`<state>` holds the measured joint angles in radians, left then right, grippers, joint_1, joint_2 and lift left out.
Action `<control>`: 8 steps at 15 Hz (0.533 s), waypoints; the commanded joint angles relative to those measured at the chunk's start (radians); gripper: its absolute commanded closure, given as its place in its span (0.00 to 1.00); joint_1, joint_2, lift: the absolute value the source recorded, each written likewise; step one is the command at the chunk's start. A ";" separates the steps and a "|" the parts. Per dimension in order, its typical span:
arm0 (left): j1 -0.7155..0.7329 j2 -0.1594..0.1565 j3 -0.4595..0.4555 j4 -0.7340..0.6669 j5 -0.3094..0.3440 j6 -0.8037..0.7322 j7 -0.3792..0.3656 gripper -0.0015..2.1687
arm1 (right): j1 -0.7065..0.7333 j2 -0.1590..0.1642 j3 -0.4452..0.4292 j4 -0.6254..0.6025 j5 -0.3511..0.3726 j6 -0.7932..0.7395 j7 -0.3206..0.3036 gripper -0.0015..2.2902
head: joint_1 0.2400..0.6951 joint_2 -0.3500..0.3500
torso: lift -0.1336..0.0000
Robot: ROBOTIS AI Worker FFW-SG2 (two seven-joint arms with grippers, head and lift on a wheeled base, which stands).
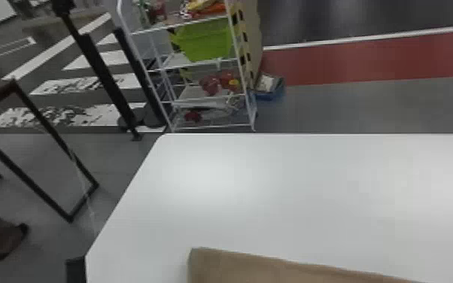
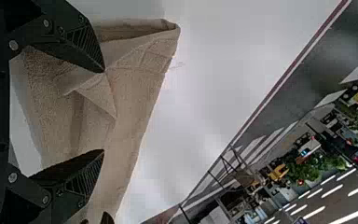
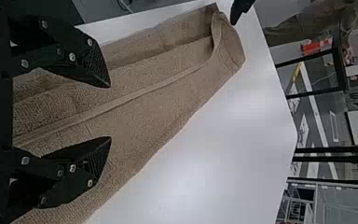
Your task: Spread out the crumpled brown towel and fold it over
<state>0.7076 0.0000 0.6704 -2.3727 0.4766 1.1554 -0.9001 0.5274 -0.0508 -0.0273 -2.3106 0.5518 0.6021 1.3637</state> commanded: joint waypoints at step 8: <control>-0.037 -0.003 -0.003 -0.026 -0.019 0.086 0.015 0.15 | -0.110 -0.087 0.178 0.043 0.155 0.238 0.003 0.27 | 1.00 1.00 | 0.08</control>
<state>0.6736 0.0000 0.6703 -2.3991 0.4602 1.2311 -0.8890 0.4245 -0.1366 0.1444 -2.2719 0.7047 0.8384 1.3638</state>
